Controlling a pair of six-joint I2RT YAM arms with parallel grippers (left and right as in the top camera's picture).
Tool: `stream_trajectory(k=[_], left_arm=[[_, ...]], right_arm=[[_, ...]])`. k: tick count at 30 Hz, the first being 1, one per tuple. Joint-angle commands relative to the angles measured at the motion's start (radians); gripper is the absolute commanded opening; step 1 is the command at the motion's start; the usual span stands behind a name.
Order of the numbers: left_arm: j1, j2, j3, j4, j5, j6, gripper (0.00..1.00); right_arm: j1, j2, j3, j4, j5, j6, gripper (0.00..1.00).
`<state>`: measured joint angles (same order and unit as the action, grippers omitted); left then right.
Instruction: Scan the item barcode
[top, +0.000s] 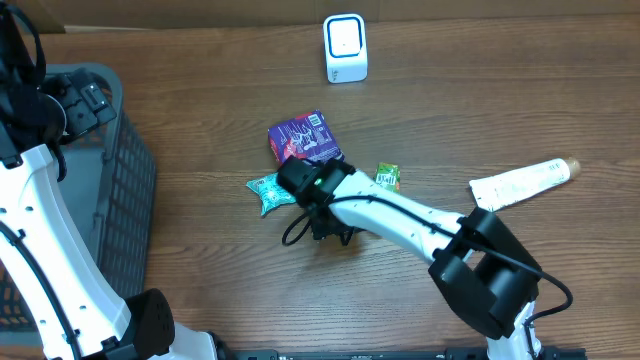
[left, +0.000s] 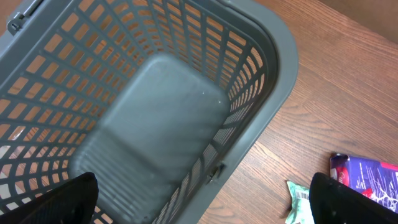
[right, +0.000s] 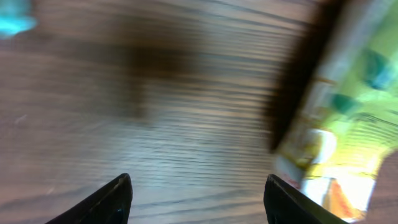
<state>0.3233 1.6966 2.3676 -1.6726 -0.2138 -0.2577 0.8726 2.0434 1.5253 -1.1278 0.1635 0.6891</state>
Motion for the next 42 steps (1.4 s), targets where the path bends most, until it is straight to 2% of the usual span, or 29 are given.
stream_trajectory(k=[1, 9, 11, 14, 23, 27, 35, 38, 42], left_arm=[[0.003, 0.007, -0.005, 0.002, -0.006, 0.011, 1.00], [0.003, 0.007, -0.005, 0.002, -0.006, 0.011, 1.00], [0.003, 0.007, -0.005, 0.002, -0.006, 0.011, 1.00], [0.003, 0.007, -0.005, 0.002, -0.006, 0.011, 1.00], [0.003, 0.007, -0.005, 0.002, -0.006, 0.011, 1.00], [0.003, 0.007, -0.005, 0.002, -0.006, 0.011, 1.00], [0.003, 0.007, -0.005, 0.002, -0.006, 0.011, 0.99], [0.003, 0.007, -0.005, 0.002, -0.006, 0.011, 1.00], [0.003, 0.007, -0.005, 0.002, -0.006, 0.011, 0.99]], right_arm=[[-0.117, -0.095, 0.020, -0.023, -0.048, 0.152, 0.68], [-0.282, -0.251, 0.018, 0.019, -0.285, 0.032, 0.71], [-0.315, -0.255, 0.016, 0.011, -0.332, -0.016, 0.79], [-0.349, -0.253, -0.031, 0.021, -0.339, -0.039, 0.86], [-0.543, -0.253, -0.227, 0.077, -0.584, -0.265, 0.86], [-0.581, -0.253, -0.320, 0.157, -0.672, -0.351, 0.83], [-0.576, -0.252, -0.517, 0.381, -0.740, -0.349, 0.73], [-0.576, -0.252, -0.560, 0.448, -0.744, -0.308, 0.63], [-0.576, -0.252, -0.573, 0.466, -0.742, -0.293, 0.42]])
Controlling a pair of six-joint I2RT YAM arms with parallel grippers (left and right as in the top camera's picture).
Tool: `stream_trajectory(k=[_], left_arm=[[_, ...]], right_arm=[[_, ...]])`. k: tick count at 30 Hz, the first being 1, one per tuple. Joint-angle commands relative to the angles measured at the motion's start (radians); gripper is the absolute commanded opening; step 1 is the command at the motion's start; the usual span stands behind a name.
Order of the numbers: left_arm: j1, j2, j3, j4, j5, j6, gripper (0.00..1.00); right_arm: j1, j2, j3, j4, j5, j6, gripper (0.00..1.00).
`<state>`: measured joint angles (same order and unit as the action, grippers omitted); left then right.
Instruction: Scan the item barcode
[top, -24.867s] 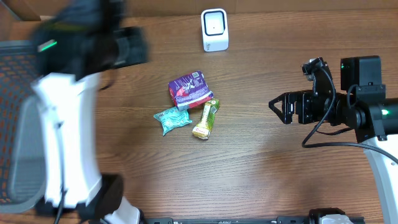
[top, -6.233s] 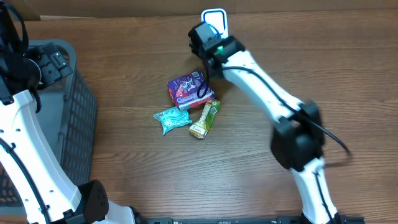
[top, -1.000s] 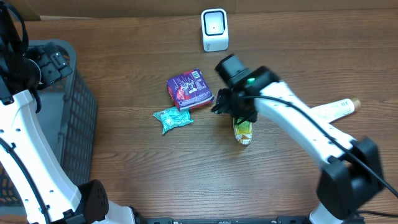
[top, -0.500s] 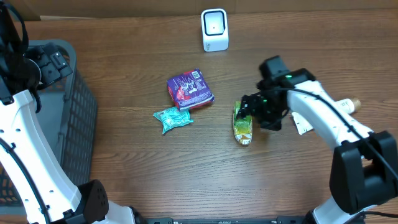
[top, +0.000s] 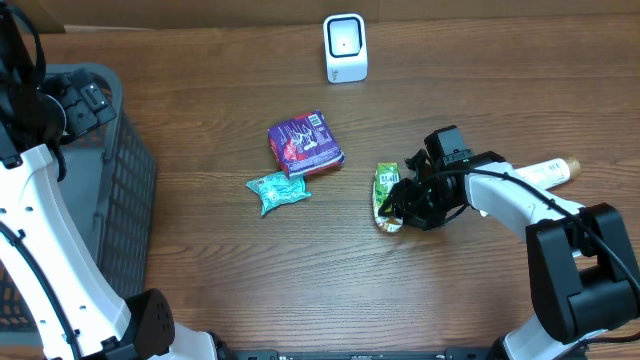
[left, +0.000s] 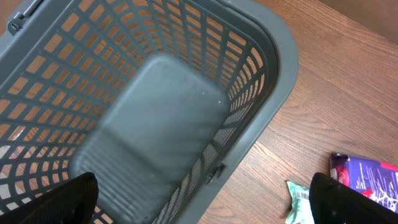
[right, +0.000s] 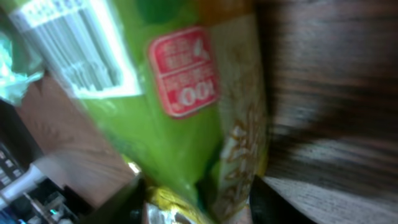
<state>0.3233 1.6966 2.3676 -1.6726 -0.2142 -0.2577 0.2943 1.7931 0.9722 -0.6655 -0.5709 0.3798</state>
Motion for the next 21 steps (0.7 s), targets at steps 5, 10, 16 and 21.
stream_trajectory(k=[5, 10, 16, 21], left_arm=[[0.003, 0.007, -0.005, 0.002, -0.006, 0.011, 1.00], [0.003, 0.007, -0.005, 0.002, -0.006, 0.011, 1.00], [0.003, 0.007, -0.005, 0.002, -0.006, 0.011, 1.00], [0.003, 0.007, -0.005, 0.002, -0.006, 0.011, 1.00]], right_arm=[[0.003, -0.003, -0.012, 0.001, -0.008, 0.017, 0.07], [0.021, -0.053, 0.070, -0.100, 0.146, 0.051, 0.04], [0.154, -0.105, 0.238, -0.330, 0.606, 0.115, 0.04], [0.307, -0.082, 0.250, -0.354, 0.877, 0.207, 0.04]])
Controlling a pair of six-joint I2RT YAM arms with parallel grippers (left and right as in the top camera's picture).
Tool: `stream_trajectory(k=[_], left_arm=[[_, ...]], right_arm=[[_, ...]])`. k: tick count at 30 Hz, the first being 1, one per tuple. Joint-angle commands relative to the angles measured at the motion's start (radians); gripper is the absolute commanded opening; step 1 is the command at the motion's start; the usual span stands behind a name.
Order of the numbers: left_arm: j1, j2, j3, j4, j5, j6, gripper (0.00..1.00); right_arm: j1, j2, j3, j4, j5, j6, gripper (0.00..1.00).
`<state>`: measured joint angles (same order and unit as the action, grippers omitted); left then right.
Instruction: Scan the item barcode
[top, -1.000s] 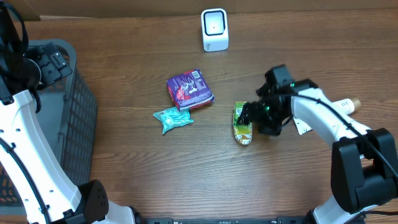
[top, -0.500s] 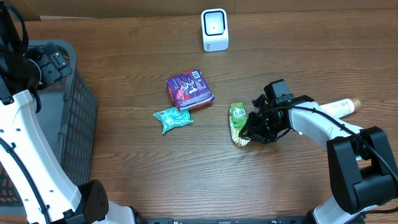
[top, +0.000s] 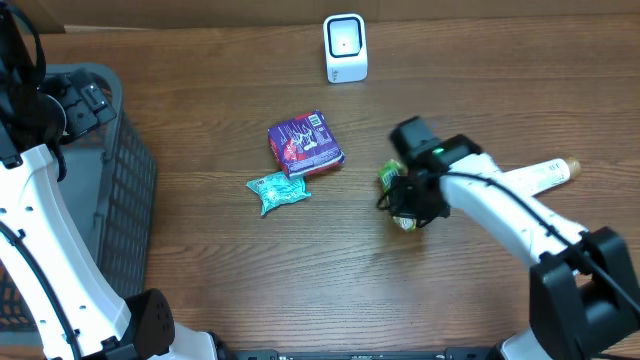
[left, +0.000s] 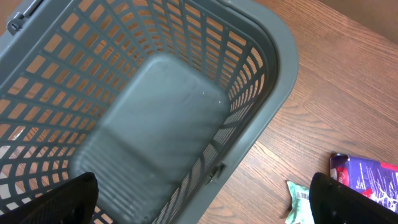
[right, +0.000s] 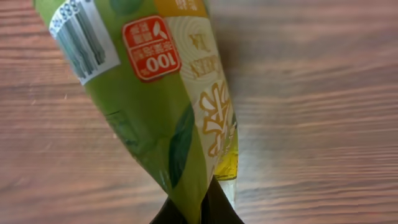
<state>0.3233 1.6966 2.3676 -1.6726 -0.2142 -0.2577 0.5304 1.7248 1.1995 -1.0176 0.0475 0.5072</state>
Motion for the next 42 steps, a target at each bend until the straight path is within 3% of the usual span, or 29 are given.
stream_trajectory(k=[1, 2, 4, 8, 13, 17, 26, 37, 40, 42], left_arm=[[0.003, 0.007, -0.005, 0.002, -0.006, 0.011, 1.00], [0.003, 0.007, -0.005, 0.002, -0.006, 0.011, 1.00], [0.003, 0.007, -0.005, 0.002, -0.006, 0.011, 0.99], [0.003, 0.007, -0.005, 0.002, -0.006, 0.011, 1.00], [0.003, 0.007, -0.005, 0.002, -0.006, 0.011, 1.00], [0.003, 0.007, -0.005, 0.002, -0.006, 0.011, 0.99], [0.003, 0.007, -0.005, 0.002, -0.006, 0.011, 1.00], [0.003, 0.007, -0.005, 0.002, -0.006, 0.011, 1.00], [0.003, 0.007, -0.005, 0.002, -0.006, 0.011, 1.00], [0.003, 0.007, -0.005, 0.002, -0.005, 0.011, 1.00]], right_arm=[[0.095, -0.003, 0.023, -0.002, 0.286, 0.094, 0.04], [0.119, 0.013, 0.023, 0.002, 0.310, 0.106, 0.05], [0.159, 0.047, 0.023, 0.010, 0.324, 0.115, 0.19], [0.202, 0.096, 0.023, 0.011, 0.291, 0.114, 0.60], [0.173, 0.076, 0.049, 0.009, 0.161, 0.114, 0.66], [0.089, 0.035, 0.072, 0.017, 0.043, 0.045, 0.82], [-0.027, 0.079, 0.041, 0.045, -0.209, -0.206, 0.78], [-0.036, 0.082, -0.110, 0.137, -0.262, -0.227, 0.78], [-0.036, 0.082, -0.135, 0.175, -0.262, -0.223, 0.71], [-0.036, 0.082, -0.136, 0.181, -0.262, -0.223, 0.57]])
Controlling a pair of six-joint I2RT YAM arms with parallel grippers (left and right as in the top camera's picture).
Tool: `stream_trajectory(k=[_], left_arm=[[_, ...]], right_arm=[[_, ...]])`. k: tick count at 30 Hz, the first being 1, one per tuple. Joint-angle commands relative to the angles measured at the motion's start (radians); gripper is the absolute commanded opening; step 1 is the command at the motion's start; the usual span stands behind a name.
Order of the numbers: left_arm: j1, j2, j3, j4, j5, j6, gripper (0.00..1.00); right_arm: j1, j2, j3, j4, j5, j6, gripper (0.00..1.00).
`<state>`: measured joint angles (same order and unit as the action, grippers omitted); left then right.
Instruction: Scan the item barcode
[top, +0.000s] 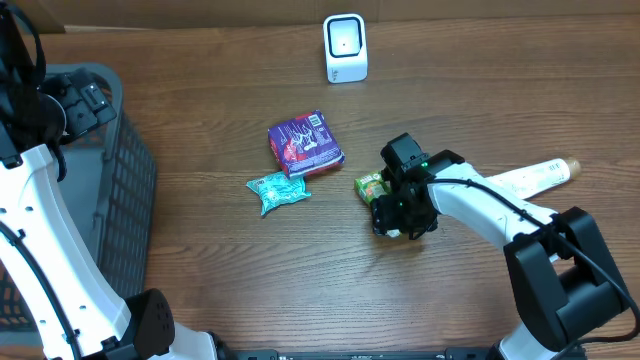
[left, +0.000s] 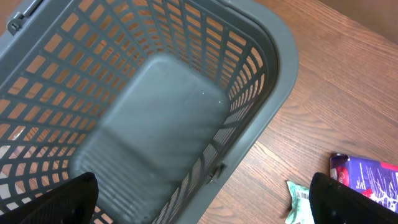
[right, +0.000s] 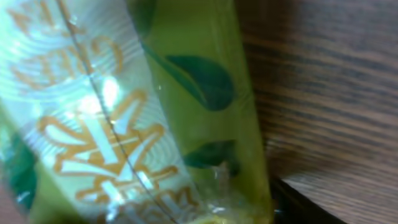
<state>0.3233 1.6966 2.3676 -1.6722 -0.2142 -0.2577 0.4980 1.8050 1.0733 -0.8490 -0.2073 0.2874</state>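
Observation:
A green tea packet (top: 369, 187) sticks out to the left of my right gripper (top: 398, 213), which is shut on it near the table's middle right. In the right wrist view the packet (right: 124, 118) fills the frame very close up; no barcode shows on this face. The white barcode scanner (top: 345, 47) stands at the table's far edge, well apart from the packet. My left gripper (left: 204, 202) hangs open over the grey basket (left: 273, 81), holding nothing.
A purple packet (top: 306, 142) and a teal packet (top: 277, 190) lie left of the green one. A white tube (top: 525, 180) lies at the right, under my right arm. The grey basket (top: 115, 210) takes up the left edge.
My right gripper, with the green packet, has shifted slightly left and toward the front edge. The packet has turned: its barcode face no longer shows in the wrist view. The left arm is unchanged.
My right gripper was open near the teal and purple packets, with the green packet lying on the table. Then it was at the green packet, from the right. Then it was shut on it, barcode in view. Now the packet is turned, still held.

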Motion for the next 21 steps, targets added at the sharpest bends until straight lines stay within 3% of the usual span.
stream_trajectory(k=[1, 4, 6, 13, 15, 21], left_arm=[[0.003, 0.007, -0.005, 0.002, -0.006, 0.011, 0.99], [0.003, 0.007, -0.005, 0.002, -0.006, 0.011, 1.00], [0.003, 0.007, -0.005, 0.002, -0.006, 0.011, 1.00], [0.003, 0.007, -0.005, 0.002, -0.006, 0.011, 1.00], [0.003, 0.007, -0.005, 0.002, -0.006, 0.011, 1.00], [0.003, 0.007, -0.005, 0.002, -0.006, 0.011, 1.00]], right_arm=[[-0.004, 0.002, -0.010, 0.015, -0.008, -0.003, 0.50], [-0.004, 0.002, -0.010, 0.016, -0.007, -0.004, 0.42], [-0.004, 0.002, -0.005, 0.015, -0.003, -0.006, 0.41], [-0.025, 0.002, 0.025, 0.025, 0.040, -0.039, 0.57], [-0.031, 0.002, 0.025, 0.040, 0.061, -0.039, 0.57], [-0.035, 0.002, 0.025, 0.078, 0.063, -0.038, 0.34]])
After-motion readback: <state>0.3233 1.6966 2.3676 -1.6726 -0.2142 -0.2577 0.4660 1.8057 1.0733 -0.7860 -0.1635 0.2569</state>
